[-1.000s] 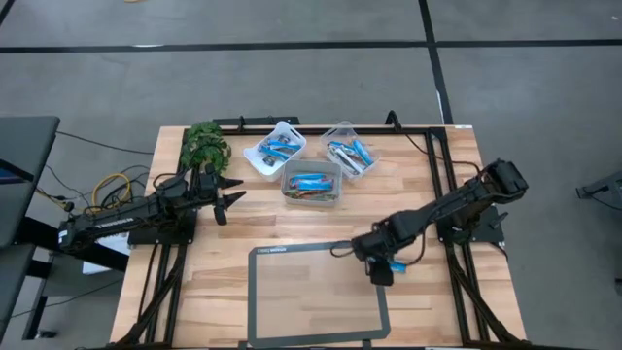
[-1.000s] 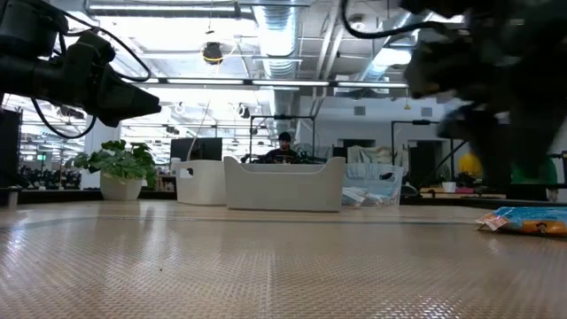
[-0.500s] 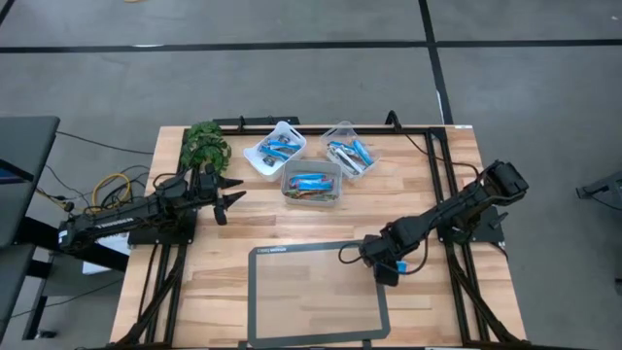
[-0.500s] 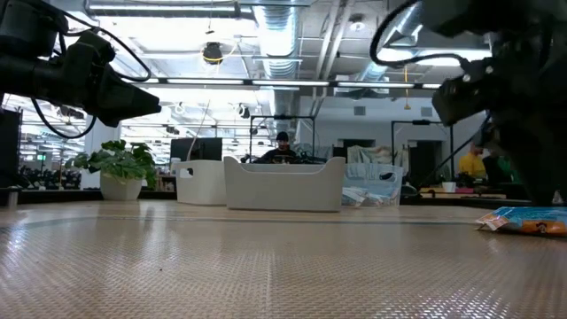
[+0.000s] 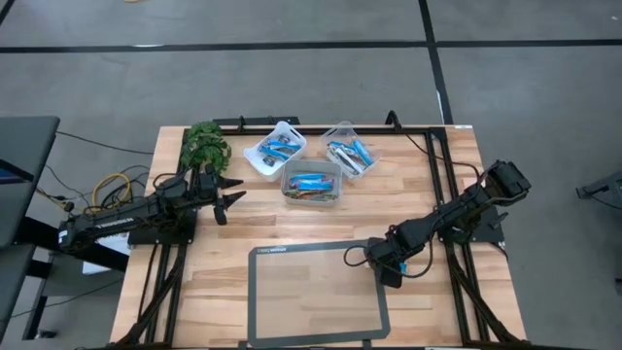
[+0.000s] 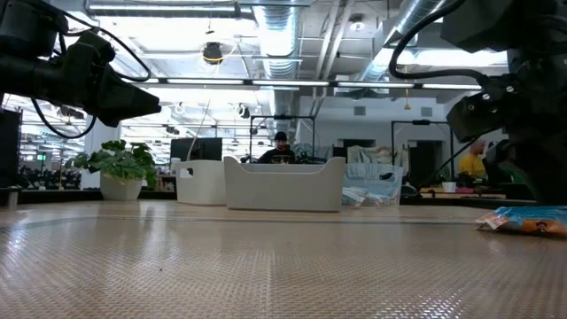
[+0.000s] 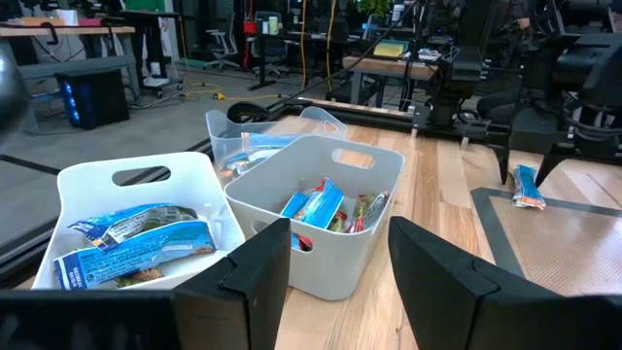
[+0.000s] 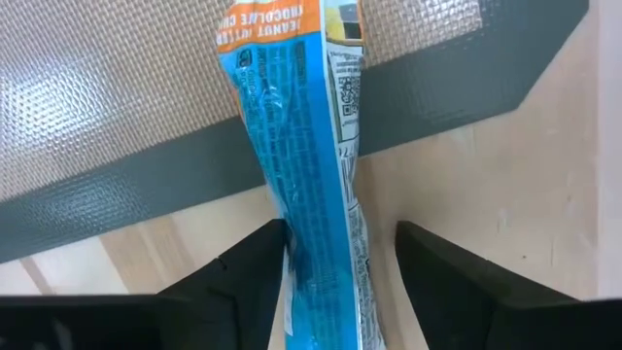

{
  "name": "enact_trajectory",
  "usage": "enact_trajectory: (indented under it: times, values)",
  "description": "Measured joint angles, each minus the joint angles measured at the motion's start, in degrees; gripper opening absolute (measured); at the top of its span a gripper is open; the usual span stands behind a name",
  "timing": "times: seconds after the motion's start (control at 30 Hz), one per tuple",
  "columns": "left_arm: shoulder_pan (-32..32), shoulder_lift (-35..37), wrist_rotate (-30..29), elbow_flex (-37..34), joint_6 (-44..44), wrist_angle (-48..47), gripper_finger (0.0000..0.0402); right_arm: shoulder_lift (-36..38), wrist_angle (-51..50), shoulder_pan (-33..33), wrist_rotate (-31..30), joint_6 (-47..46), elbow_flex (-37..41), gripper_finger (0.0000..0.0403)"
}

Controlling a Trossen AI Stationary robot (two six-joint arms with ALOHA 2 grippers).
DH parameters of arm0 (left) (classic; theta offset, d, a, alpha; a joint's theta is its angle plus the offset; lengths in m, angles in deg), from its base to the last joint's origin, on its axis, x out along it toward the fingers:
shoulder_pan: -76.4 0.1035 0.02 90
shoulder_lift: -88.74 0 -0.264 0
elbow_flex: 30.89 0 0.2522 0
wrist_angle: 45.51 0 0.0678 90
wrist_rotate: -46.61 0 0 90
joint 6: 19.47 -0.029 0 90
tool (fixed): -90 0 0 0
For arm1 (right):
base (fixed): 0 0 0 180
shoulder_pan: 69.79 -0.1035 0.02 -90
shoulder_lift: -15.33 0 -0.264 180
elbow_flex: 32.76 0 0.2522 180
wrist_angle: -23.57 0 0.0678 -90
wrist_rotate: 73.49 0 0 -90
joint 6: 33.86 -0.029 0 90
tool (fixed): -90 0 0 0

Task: Pick and place Granola Bars by type
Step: Put the yellow granola bar into the transparent bin

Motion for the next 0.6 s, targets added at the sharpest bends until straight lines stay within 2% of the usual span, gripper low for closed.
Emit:
enact_trajectory:
  times: [0.13, 0.43, 0.6]
  values:
    - [0.0, -0.01, -0.02, 0.01, 0.0, 0.0, 0.0169, 0.04, 1.24, 0.0, -0.17, -0.03, 0.92, 0.0173]
    - [-0.02, 0.0, 0.0, 0.02, 0.0, 0.0, 0.0169, -0.09, 2.23, 0.7, -0.4, -0.01, 1.12, 0.0073]
    - [0.0, 0.0, -0.02, 0.0, 0.0, 0.0, 0.0169, 1.26, 5.03, 2.02, 0.62, -0.78, 1.31, 0.004]
